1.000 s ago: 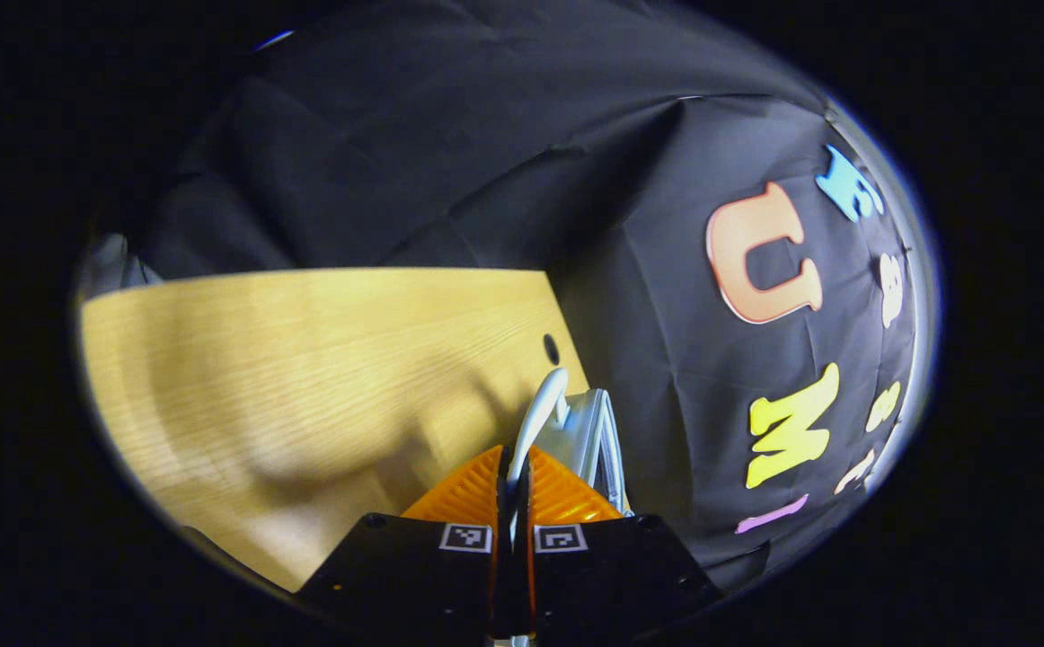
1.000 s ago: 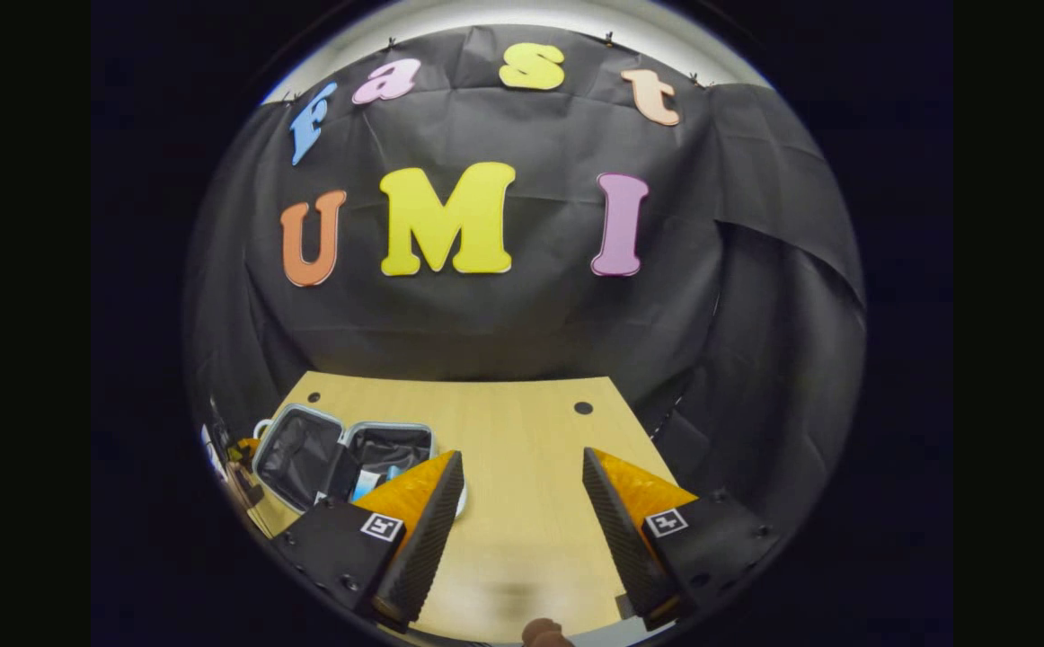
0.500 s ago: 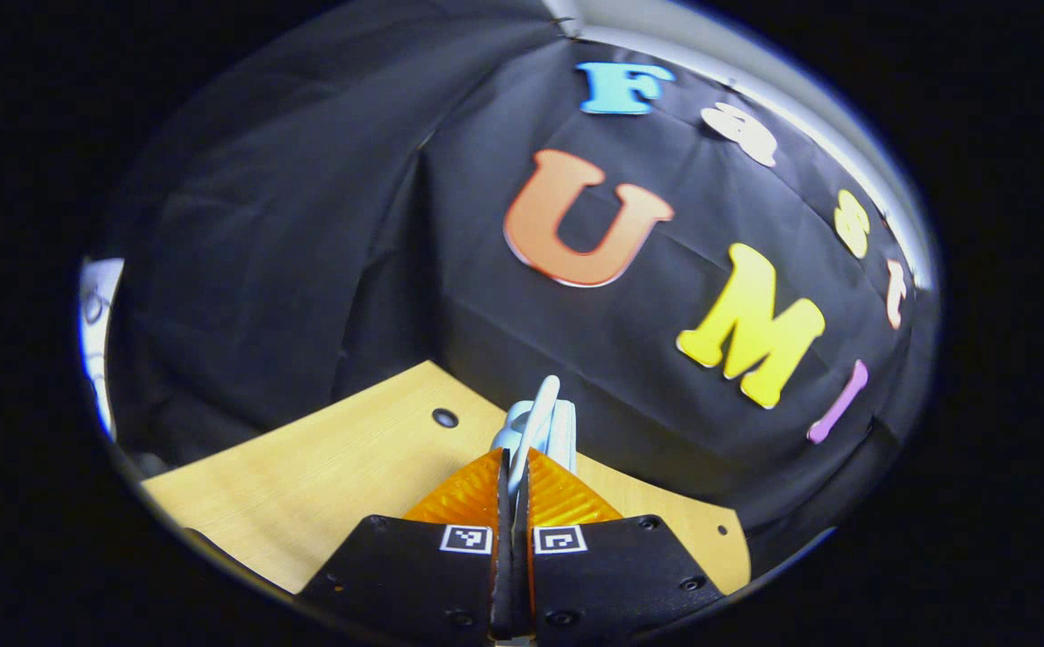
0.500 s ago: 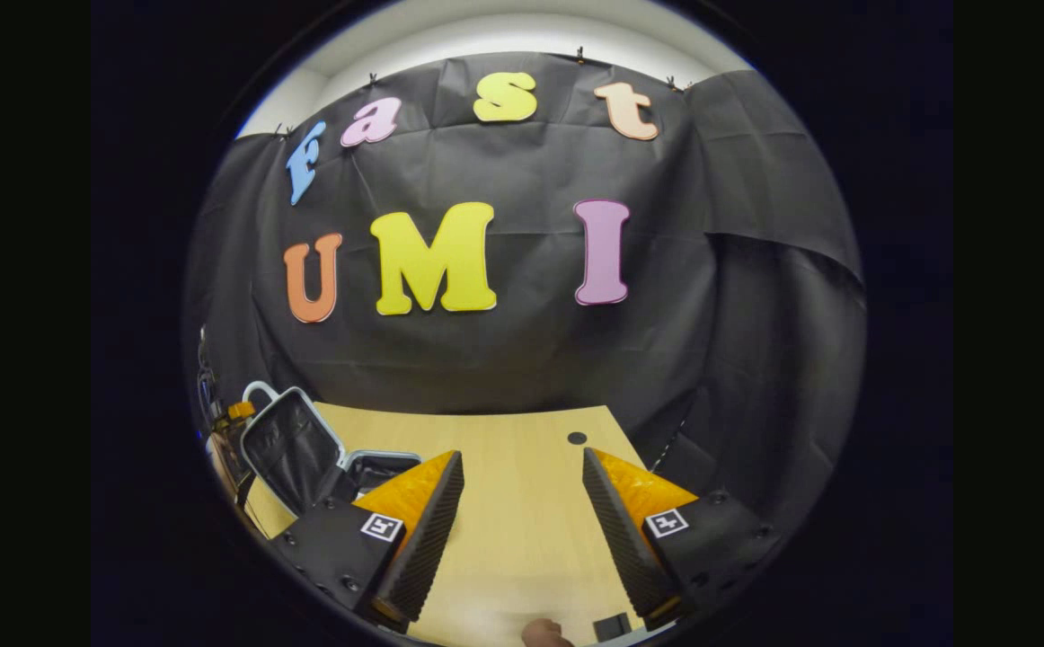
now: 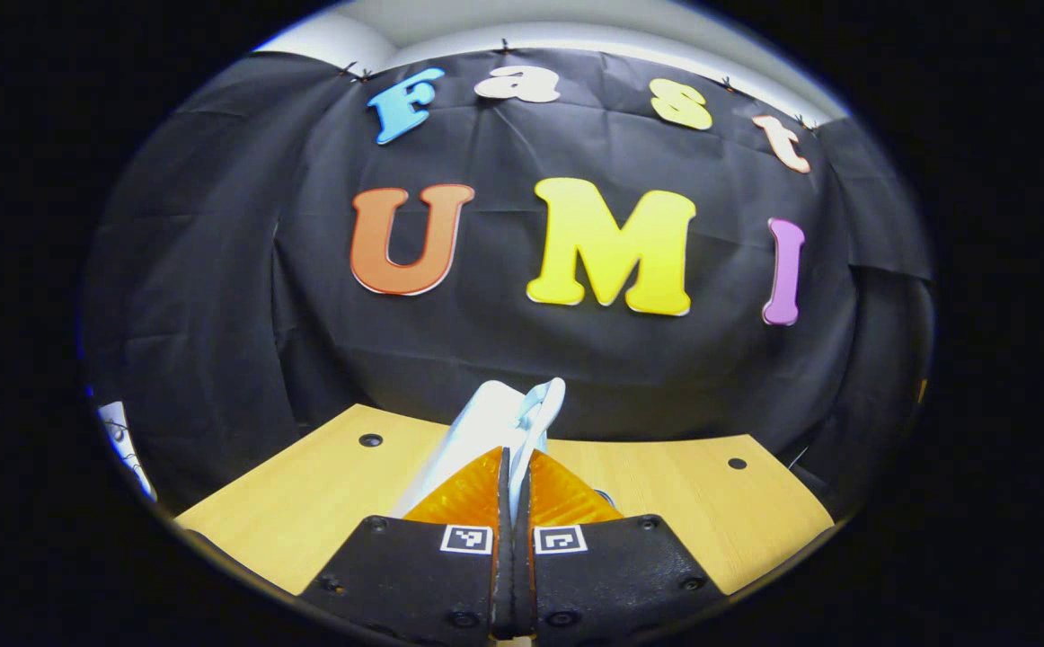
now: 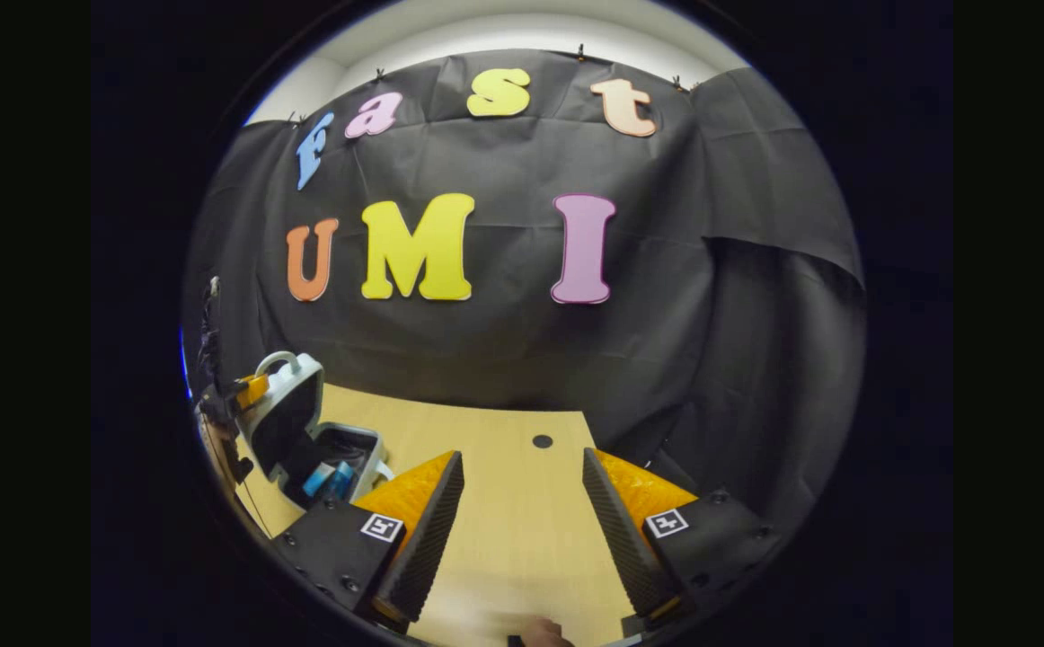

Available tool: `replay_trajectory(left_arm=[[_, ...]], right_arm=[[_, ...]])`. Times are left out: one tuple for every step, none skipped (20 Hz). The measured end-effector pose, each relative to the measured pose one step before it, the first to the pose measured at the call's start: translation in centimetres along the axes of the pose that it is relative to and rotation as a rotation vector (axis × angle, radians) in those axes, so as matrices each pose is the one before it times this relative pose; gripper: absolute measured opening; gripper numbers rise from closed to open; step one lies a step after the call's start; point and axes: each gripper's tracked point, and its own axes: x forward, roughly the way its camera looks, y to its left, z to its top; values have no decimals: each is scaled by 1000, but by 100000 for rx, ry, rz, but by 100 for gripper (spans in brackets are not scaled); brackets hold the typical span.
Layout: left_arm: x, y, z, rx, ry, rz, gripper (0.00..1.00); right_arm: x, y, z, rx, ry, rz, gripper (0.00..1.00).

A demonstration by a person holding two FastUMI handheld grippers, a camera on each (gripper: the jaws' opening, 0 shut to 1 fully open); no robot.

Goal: First open the suitcase, pack the skin care products into it, and then close the suitcase.

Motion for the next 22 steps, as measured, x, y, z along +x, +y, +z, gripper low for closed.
replay_trajectory(left_arm=[[153,-1846,-1001,903,1147,212,3],[210,-1445,-925,2526,1328,650,3],[236,-1359,-867,3881,951,713,3],[200,-1168,-798,4889,957,450,3],[600,-1168,-1046,4423,2094,347,3],[677,-1158,-1064,4393,2093,-104,3],[528,-969,-985,3418,1726,68,3],[522,-1030,-798,2220,1619,-113,3],[419,-1109,-1199,823,2370,-1152,3],[251,-1055,-874,1930,1978,298,3],[703,-688,-616,2449,1621,1139,3],[668,-785,-619,1909,1627,655,3],[854,-519,-955,1532,1878,286,4],[688,-408,-717,1794,1847,466,4],[299,-229,-201,2940,776,1122,4],[108,-369,-108,3377,207,1609,5],[-325,-563,-374,2566,-457,395,7],[-27,-587,-421,1866,539,-891,9],[-56,-718,-375,687,1559,-2286,20],[115,-775,-294,-87,1730,-2982,29],[-448,-465,145,-1497,85,-2300,42],[-586,7,583,-3032,-952,-705,54]], right_arm=[[123,-916,-535,301,1245,-18,79],[131,-746,-751,135,1263,304,79],[77,-693,-699,-239,1323,5,79],[169,-660,-764,-161,1269,46,79],[40,-617,-481,160,1146,25,79],[7,-499,-672,263,1050,-130,79],[90,-415,-539,184,910,-93,79],[69,-458,-660,-262,927,-349,79],[87,-347,-629,-17,1025,1,79],[110,-257,-648,965,1201,275,79],[141,-257,-593,944,1552,-141,79],[222,-300,-722,628,1476,-441,79],[104,-168,-544,467,1108,-313,79],[140,-133,-396,398,801,-484,79],[109,-13,-225,366,547,-302,79],[97,29,-219,127,478,-169,79],[25,93,-86,-280,361,-262,79],[-99,120,88,-211,-320,-304,77],[-54,147,326,-135,-556,-306,77],[-170,343,367,34,-655,129,77],[-98,479,543,-60,-726,153,77],[-29,653,580,-100,-728,208,79]])
